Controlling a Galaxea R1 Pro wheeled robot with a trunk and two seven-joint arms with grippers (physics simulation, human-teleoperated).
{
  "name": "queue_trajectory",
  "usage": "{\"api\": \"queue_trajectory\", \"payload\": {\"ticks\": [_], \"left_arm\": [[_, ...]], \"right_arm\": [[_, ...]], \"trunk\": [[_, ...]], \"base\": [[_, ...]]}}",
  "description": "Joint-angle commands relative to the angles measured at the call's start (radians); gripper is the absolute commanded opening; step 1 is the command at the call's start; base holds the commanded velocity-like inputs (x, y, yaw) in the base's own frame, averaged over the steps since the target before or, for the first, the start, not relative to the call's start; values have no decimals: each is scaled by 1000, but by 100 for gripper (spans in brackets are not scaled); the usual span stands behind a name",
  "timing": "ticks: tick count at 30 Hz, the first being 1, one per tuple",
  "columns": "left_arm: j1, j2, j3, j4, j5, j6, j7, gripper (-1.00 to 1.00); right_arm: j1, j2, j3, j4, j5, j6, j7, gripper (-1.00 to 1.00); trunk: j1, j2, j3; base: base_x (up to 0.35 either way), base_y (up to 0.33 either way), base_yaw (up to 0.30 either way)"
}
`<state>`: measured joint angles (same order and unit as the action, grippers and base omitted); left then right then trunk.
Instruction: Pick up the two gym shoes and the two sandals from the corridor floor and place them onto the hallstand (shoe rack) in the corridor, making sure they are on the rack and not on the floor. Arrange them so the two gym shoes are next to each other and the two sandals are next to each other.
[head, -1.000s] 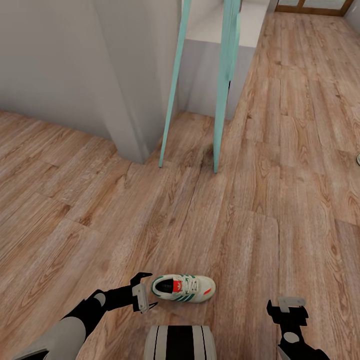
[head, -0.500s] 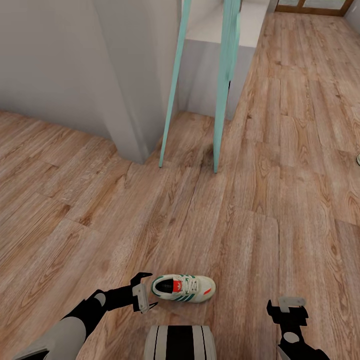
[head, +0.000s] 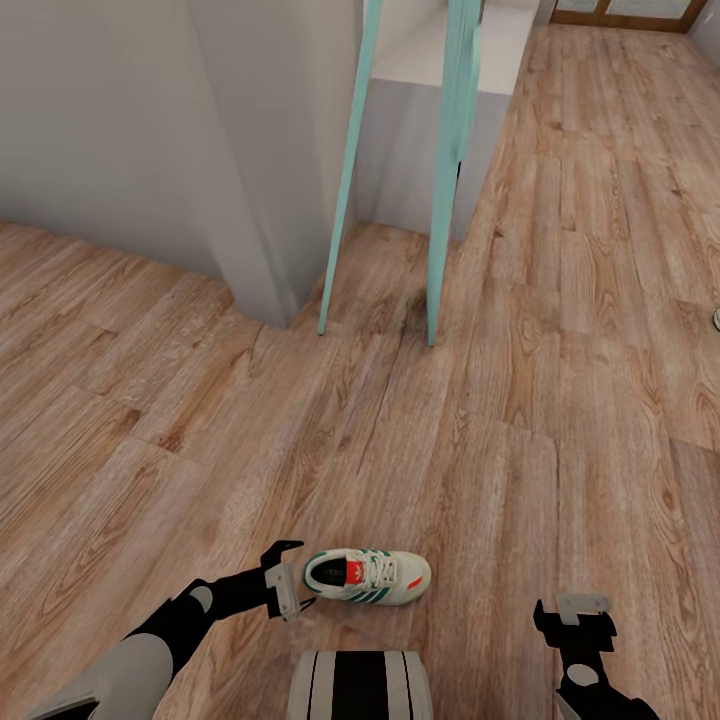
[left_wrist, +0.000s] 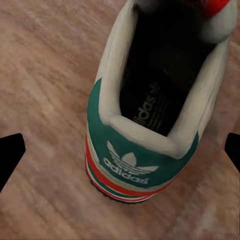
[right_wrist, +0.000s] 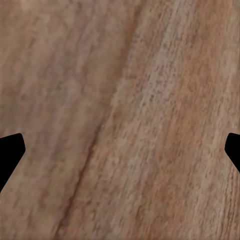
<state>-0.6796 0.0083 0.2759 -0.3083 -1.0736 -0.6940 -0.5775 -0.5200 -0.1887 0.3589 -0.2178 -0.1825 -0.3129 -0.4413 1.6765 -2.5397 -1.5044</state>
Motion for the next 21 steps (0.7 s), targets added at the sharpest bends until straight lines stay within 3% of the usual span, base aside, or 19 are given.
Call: {"api": "queue_trajectory", "payload": {"ticks": [1, 12, 17, 21], "left_arm": [[0, 0, 0, 0, 0, 0, 2, 100], [0, -1, -1, 0, 0, 1, 9, 100], [0, -5, -13, 1, 0, 77, 10, 100], [0, -10, -51, 1, 0, 109, 13, 100]], "right_arm": [[0, 0, 0, 0, 0, 0, 0, 100], [0, 0, 0, 0, 0, 0, 0, 100], [0, 0, 0, 0, 0, 0, 0, 100], [0, 0, 0, 0, 0, 0, 0, 100]], "trunk": [[0, 0, 0], [0, 0, 0], [0, 0, 0], [0, 0, 0]], "base": [[0, 0, 0], [0, 0, 0], [0, 0, 0], [0, 0, 0]]}}
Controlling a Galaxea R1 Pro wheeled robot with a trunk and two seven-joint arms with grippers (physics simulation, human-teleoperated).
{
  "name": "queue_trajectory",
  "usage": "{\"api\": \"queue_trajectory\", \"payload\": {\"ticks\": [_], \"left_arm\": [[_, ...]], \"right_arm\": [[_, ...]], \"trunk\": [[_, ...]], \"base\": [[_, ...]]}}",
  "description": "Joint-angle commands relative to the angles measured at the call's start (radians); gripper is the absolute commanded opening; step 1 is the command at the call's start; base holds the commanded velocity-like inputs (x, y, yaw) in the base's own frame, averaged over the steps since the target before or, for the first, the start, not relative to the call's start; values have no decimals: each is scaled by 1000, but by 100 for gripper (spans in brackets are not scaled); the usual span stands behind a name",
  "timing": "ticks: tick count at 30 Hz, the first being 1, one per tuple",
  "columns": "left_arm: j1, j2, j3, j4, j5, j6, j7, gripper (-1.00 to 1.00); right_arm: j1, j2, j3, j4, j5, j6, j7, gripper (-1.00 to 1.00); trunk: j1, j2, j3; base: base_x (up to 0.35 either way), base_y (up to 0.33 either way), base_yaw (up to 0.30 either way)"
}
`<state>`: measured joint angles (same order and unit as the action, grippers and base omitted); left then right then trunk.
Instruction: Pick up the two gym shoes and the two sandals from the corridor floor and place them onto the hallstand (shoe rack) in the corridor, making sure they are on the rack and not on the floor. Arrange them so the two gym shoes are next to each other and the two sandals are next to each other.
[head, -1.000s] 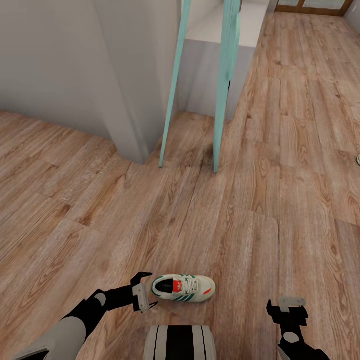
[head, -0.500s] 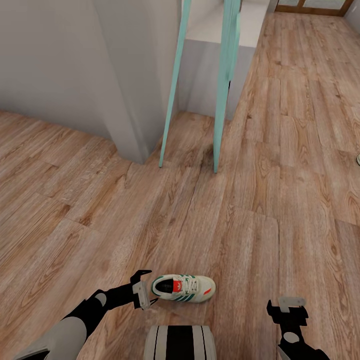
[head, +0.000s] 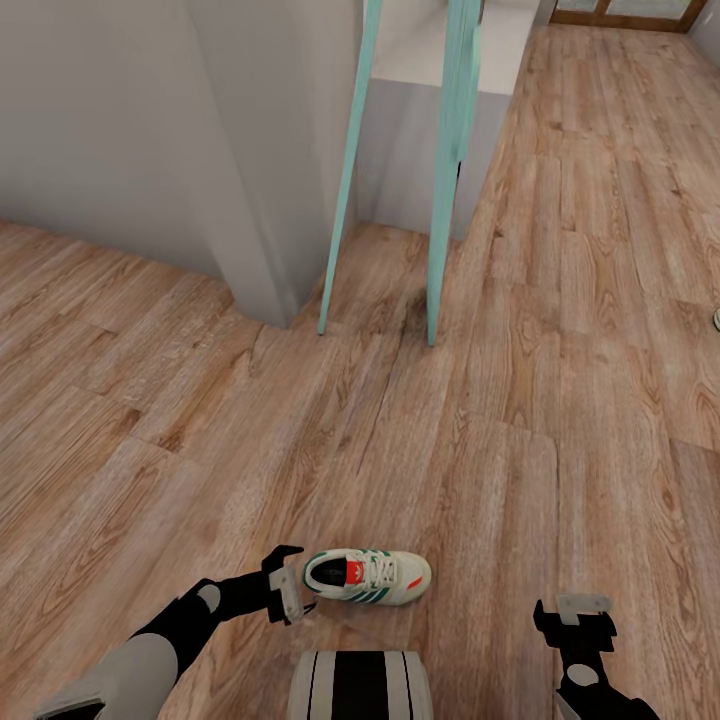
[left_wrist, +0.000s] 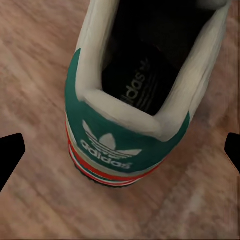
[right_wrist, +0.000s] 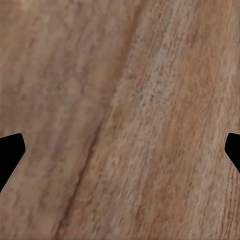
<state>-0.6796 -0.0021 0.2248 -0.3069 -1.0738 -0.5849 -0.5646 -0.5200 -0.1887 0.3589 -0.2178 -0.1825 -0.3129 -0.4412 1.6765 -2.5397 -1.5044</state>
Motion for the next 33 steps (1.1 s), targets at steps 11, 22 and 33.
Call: {"api": "queue_trajectory", "payload": {"ticks": [11, 22, 33], "left_arm": [[0, -5, -30, 0, 0, 16, 10, 100], [0, -5, -33, 0, 0, 17, 11, 100], [0, -26, -34, -1, 0, 17, 11, 100]], "right_arm": [[0, 0, 0, 0, 0, 0, 0, 100], [0, 0, 0, 0, 0, 0, 1, 100], [0, 0, 0, 0, 0, 0, 1, 100]], "trunk": [[0, 0, 0], [0, 0, 0], [0, 0, 0]], "base": [[0, 0, 0], [0, 0, 0], [0, 0, 0]]}}
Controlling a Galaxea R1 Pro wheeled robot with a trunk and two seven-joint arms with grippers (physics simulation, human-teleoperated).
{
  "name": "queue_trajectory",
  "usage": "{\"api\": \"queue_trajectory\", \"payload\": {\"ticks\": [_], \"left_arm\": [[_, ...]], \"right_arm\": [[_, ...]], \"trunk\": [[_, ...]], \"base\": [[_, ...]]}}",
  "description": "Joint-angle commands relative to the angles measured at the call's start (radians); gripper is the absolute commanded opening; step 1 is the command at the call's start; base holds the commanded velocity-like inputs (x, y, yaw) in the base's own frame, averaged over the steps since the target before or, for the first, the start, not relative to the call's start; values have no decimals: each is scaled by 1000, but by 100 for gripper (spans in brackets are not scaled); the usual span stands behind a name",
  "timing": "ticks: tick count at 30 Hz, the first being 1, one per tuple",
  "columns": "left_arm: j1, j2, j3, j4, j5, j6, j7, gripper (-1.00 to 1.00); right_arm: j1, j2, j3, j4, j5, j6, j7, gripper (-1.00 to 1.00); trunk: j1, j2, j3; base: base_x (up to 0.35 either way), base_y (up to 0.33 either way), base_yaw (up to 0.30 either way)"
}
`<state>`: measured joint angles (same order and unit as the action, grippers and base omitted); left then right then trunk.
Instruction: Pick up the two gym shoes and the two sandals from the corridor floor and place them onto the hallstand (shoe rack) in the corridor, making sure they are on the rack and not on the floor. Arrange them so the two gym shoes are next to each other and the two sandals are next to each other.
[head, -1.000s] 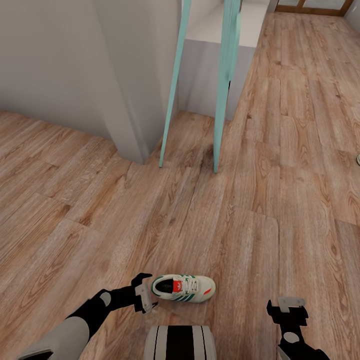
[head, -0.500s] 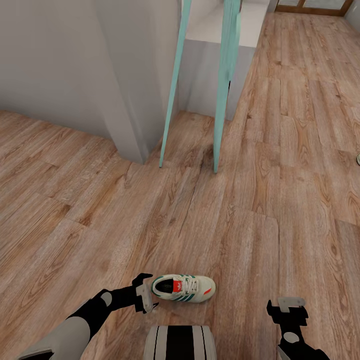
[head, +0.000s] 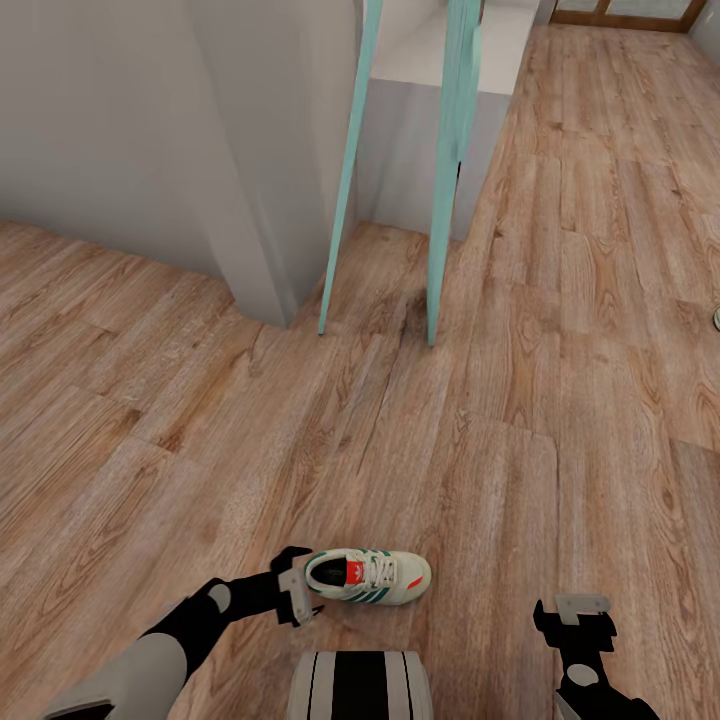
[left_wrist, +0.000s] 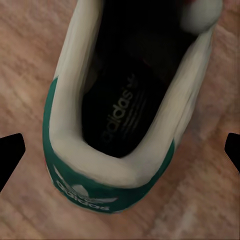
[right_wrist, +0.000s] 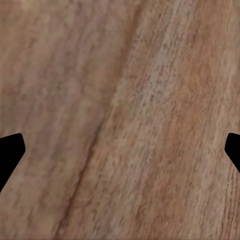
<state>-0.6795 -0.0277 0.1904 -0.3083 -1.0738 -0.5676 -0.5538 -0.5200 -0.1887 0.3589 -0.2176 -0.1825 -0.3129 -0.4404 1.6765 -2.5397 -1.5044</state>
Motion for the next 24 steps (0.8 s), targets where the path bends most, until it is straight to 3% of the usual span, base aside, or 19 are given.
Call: {"api": "queue_trajectory", "payload": {"ticks": [1, 24], "left_arm": [[0, -1, 0, 0, 0, 0, 0, 100], [0, -6, 0, 0, 0, 2, 2, 100]], "right_arm": [[0, 0, 0, 0, 0, 0, 0, 100], [0, 3, 0, 0, 0, 0, -1, 100]], "trunk": [[0, 0, 0], [0, 0, 0]], "base": [[0, 0, 0], [0, 0, 0]]}}
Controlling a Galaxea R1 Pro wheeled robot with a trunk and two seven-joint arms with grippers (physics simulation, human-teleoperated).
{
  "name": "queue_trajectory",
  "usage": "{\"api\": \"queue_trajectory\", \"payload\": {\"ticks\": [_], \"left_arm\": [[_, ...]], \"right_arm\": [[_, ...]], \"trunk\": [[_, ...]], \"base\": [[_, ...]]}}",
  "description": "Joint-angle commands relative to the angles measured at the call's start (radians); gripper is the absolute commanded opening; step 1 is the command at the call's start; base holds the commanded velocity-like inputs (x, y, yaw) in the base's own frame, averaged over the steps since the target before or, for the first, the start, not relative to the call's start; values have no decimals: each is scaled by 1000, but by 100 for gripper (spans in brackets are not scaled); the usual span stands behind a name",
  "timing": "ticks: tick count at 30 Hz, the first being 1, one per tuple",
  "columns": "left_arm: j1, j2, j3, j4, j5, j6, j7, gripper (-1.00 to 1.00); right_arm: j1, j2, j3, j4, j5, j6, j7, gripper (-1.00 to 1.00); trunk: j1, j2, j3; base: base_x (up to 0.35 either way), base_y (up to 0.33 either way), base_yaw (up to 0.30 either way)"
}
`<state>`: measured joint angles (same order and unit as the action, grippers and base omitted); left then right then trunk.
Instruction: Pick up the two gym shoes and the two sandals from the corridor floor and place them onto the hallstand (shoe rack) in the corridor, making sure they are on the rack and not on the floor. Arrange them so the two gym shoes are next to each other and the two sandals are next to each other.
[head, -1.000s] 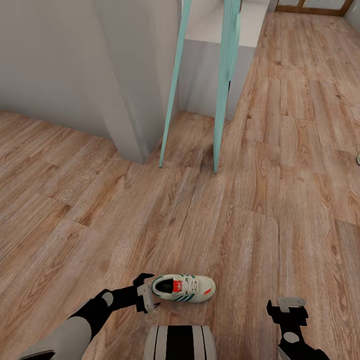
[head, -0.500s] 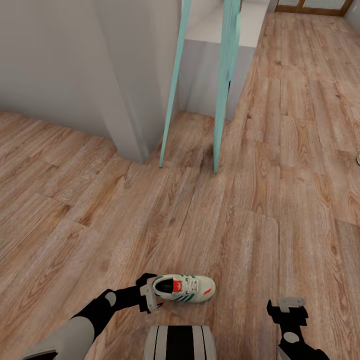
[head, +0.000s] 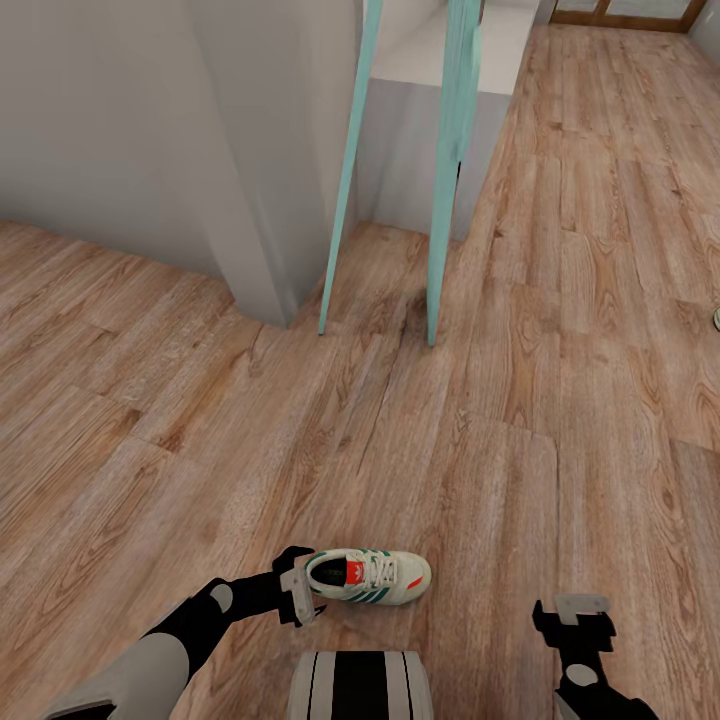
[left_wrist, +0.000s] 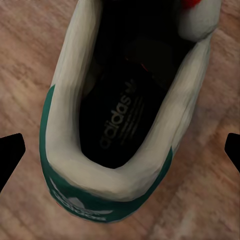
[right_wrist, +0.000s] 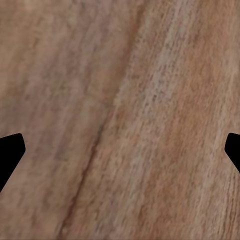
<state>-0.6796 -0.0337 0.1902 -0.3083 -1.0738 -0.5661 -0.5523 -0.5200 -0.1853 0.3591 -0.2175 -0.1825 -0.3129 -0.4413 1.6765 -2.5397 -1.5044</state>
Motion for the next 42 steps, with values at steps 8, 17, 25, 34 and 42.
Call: {"api": "queue_trajectory", "payload": {"ticks": [8, 17, 25, 34, 42], "left_arm": [[0, 0, 0, 0, 0, 0, 0, 100], [0, 0, 0, 0, 0, 1, 11, 100], [0, 0, 0, 0, 0, 2, 17, -100], [0, 0, 0, 1, 0, 2, 17, -100], [0, 0, 0, 1, 0, 2, 17, -100]], "right_arm": [[0, 6, 0, 0, 0, 0, 0, 100], [0, 9, 0, 0, 0, 0, 0, 100], [0, 10, 0, 1, 0, 0, 0, 100], [0, 10, 0, 1, 0, 0, 0, 100], [0, 10, 0, 1, 0, 0, 0, 100]], "trunk": [[0, 0, 0], [0, 0, 0], [0, 0, 0], [0, 0, 0], [0, 0, 0]], "base": [[0, 0, 0], [0, 0, 0], [0, 0, 0], [0, 0, 0], [0, 0, 0]]}}
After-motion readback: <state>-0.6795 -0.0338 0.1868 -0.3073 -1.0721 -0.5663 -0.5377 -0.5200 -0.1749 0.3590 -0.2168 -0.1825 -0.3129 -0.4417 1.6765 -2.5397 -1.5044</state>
